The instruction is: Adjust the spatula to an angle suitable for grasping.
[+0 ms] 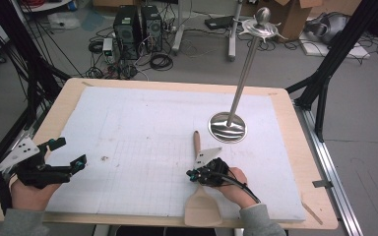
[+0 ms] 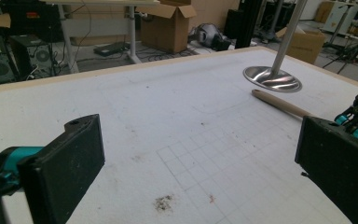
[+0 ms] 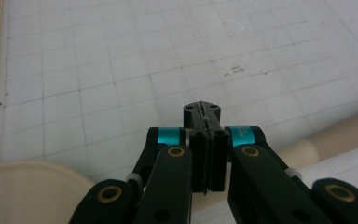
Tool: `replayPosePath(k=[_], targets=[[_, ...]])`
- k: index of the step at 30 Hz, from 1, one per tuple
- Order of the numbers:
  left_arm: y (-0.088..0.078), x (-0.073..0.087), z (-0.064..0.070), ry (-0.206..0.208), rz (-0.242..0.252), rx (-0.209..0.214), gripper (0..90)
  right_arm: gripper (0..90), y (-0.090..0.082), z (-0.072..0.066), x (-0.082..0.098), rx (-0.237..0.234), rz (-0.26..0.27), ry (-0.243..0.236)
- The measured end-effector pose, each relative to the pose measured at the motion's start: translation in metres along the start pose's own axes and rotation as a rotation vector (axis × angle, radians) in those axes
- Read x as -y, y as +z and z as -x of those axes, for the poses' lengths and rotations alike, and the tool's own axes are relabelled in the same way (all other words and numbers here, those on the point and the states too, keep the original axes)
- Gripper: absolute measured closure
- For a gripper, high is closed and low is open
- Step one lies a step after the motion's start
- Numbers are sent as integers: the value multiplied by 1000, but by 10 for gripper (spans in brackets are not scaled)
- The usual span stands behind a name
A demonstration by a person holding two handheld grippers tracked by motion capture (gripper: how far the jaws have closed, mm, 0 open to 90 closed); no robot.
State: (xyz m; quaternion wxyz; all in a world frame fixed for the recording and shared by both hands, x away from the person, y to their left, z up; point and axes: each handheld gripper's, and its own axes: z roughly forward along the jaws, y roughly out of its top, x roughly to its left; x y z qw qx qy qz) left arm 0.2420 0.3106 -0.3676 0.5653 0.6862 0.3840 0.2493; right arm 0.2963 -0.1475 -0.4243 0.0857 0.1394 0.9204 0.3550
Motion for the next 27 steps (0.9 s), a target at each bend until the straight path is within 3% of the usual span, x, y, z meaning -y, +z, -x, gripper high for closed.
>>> replayPosePath(k=[8, 16, 27], targets=[[0, 2, -4, -11, -1, -6, 17, 900, 2, -5, 0, -42, -24, -7], [1, 3, -3, -11, -5, -6, 17, 900, 4, -7, 5, -54, -31, 3], [1, 3, -5, -16, -7, -12, 17, 900, 1, -10, 12, -59, -38, 53]])
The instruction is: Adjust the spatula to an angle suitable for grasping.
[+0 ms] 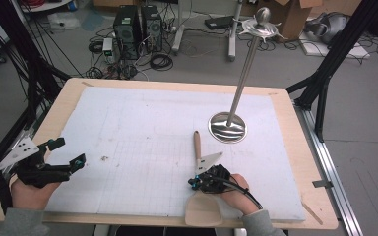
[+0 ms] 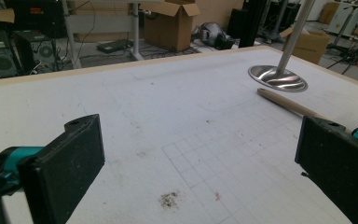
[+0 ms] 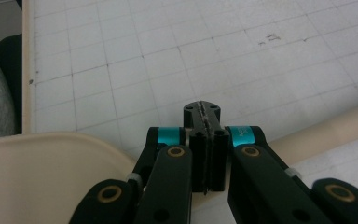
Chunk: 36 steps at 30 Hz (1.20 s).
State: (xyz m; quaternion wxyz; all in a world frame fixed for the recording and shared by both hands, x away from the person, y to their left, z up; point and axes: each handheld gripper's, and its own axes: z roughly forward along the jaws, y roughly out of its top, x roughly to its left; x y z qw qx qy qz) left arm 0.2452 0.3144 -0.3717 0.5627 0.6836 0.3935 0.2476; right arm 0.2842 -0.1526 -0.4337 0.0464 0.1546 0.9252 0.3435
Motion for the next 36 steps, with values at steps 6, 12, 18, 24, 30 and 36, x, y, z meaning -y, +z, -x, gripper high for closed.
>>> replayPosePath(k=[6, 12, 18, 24, 30, 36], targets=[[2, 1, 1, 2, -5, 2, 17, 900, -1, -3, -3, 26, -35, -17], [3, 2, 1, 0, -9, 2, 17, 900, -2, -4, -6, 39, -72, -35], [1, 0, 1, 1, 1, 2, 17, 900, -4, -2, -9, 58, -130, -71], [3, 2, 0, 0, -10, 0, 17, 900, -7, 1, -8, 64, -150, -80], [2, 1, 0, -19, -1, 16, 17, 900, -10, 3, -6, 79, -166, -85], [1, -5, 8, 15, 16, 27, 17, 900, -17, 9, 3, 95, -159, -66]])
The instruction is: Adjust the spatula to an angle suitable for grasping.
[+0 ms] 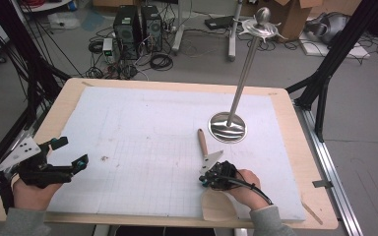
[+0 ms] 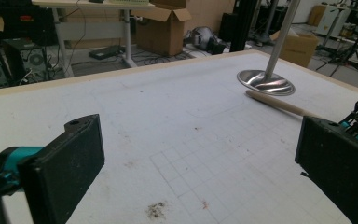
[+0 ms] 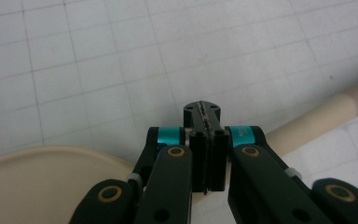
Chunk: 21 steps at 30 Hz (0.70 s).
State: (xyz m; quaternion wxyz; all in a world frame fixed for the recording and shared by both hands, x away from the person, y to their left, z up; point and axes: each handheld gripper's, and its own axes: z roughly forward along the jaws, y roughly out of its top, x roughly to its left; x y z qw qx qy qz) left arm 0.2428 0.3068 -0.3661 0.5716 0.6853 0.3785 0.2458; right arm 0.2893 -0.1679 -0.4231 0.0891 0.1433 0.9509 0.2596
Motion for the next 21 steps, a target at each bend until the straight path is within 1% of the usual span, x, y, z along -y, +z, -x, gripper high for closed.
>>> replayPosePath(k=[5, 10, 21], targets=[[0, 3, -5, -12, -6, -11, 17, 900, -3, 3, 4, 6, -3, 7], [0, 3, -5, -12, -7, -12, 18, 900, -5, 4, 7, 12, -10, 5], [2, 5, -6, -10, -16, -15, 17, 900, -12, 8, 18, 51, -35, 15]])
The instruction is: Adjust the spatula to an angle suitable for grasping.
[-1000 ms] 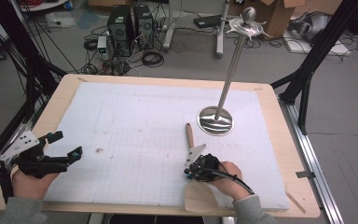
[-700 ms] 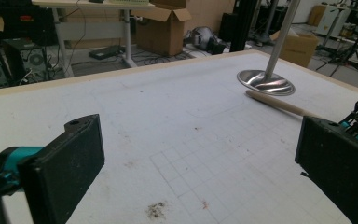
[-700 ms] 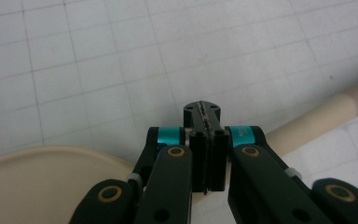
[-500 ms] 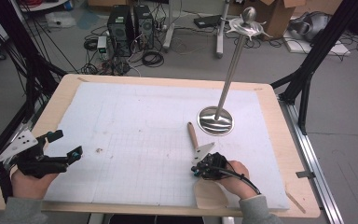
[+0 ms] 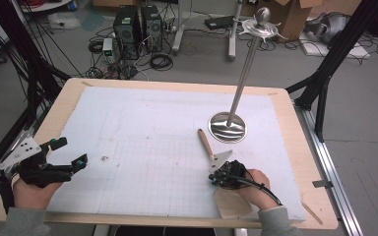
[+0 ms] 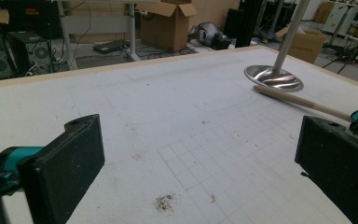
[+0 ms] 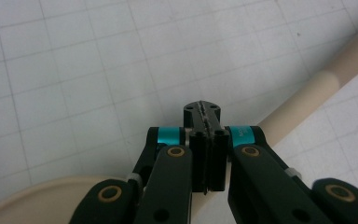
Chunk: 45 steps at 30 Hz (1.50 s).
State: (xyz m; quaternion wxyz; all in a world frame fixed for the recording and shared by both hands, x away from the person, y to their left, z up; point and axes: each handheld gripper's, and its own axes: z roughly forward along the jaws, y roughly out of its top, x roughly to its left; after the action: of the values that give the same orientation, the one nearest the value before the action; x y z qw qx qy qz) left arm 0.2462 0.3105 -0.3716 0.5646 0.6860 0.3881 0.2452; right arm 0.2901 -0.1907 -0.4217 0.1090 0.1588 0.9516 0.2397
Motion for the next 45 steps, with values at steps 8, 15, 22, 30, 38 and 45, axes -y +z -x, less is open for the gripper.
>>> replayPosePath(k=[8, 15, 22, 30, 38, 45], targets=[[0, 0, 0, 0, 0, 0, 17, 900, -3, 3, 5, 17, -5, 11], [1, 0, 0, -3, -2, 2, 17, 900, -6, 7, 12, 29, -5, 25], [2, 1, 1, -3, -4, 3, 17, 900, -8, 11, 19, 40, 5, 40], [2, 1, 1, -1, -9, 4, 17, 900, -11, 15, 25, 48, 11, 58], [4, 2, 2, -2, -13, 5, 17, 900, -11, 15, 28, 63, 12, 58], [5, 2, 1, -3, -16, 4, 17, 900, -12, 15, 30, 40, 41, 75]])
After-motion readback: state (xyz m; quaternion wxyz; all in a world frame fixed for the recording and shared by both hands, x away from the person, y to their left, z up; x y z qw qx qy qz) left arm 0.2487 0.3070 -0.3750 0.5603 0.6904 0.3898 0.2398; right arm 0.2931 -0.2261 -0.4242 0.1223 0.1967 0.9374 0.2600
